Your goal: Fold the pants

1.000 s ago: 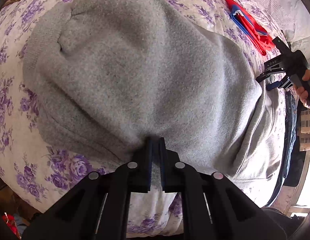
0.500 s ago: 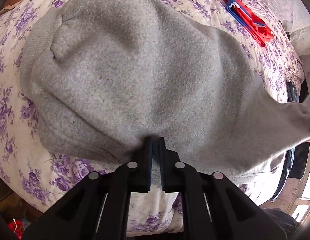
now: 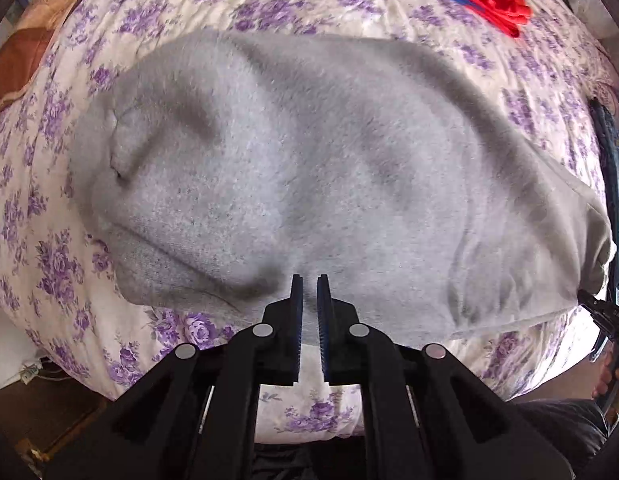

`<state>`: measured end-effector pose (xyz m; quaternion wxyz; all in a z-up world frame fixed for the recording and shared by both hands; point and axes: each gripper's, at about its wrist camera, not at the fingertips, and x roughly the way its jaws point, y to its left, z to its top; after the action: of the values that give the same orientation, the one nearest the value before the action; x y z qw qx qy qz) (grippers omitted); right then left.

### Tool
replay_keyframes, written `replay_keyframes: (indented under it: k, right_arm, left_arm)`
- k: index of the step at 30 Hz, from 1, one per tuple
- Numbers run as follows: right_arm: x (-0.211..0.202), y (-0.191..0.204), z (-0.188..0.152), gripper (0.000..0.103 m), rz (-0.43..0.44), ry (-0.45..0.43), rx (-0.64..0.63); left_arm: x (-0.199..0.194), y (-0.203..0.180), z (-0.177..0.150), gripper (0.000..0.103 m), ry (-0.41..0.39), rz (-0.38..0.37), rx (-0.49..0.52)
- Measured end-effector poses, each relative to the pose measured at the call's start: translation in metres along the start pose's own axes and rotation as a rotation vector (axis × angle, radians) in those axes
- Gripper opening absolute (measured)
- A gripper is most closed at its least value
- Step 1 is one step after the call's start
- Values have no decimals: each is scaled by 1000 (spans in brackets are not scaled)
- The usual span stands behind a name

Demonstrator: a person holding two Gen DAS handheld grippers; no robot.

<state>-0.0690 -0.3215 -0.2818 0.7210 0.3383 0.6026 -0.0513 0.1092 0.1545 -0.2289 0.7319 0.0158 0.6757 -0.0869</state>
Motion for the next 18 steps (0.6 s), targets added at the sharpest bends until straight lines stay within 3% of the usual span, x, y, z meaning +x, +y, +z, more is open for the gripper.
replay_keyframes:
  k: [2, 3, 4, 6, 9, 10, 11, 14, 16, 18]
  right_arm:
    - [-8, 3, -1, 8, -19, -5, -19]
    - [-7, 2, -1, 14, -40, 9, -13]
    - [-6, 1, 0, 32, -84, 30, -5]
    - [-6, 0, 0, 56, -226, 75, -14]
    - [-13, 22, -6, 56, -328, 126, -133]
    - [-16, 36, -7, 56, -325, 142, -179]
    - [-20, 54, -7, 56, -300, 154, -224]
    - [-26, 119, 4, 56, -145, 160, -386]
    - [-21, 172, 20, 61, -36, 117, -521]
    - [-3, 229, 39, 61, 24, 71, -663]
  left_arm:
    - [-17, -13, 0, 7, -54, -79, 30]
    - [-21, -20, 1, 7, -73, -119, 41]
    - [-19, -28, 4, 8, -78, -148, 49]
    - [-1, -46, 10, 10, -52, -154, 61]
    - [47, -55, 1, 10, 46, -132, 51]
    - [63, -51, -4, 10, 84, -135, 29]
    - [68, -46, -9, 10, 68, -156, 10]
    - [66, -28, -21, 10, 39, -256, -39]
    - [69, -15, -25, 10, 40, -324, -85]
    - [73, -5, -24, 3, 54, -358, -127]
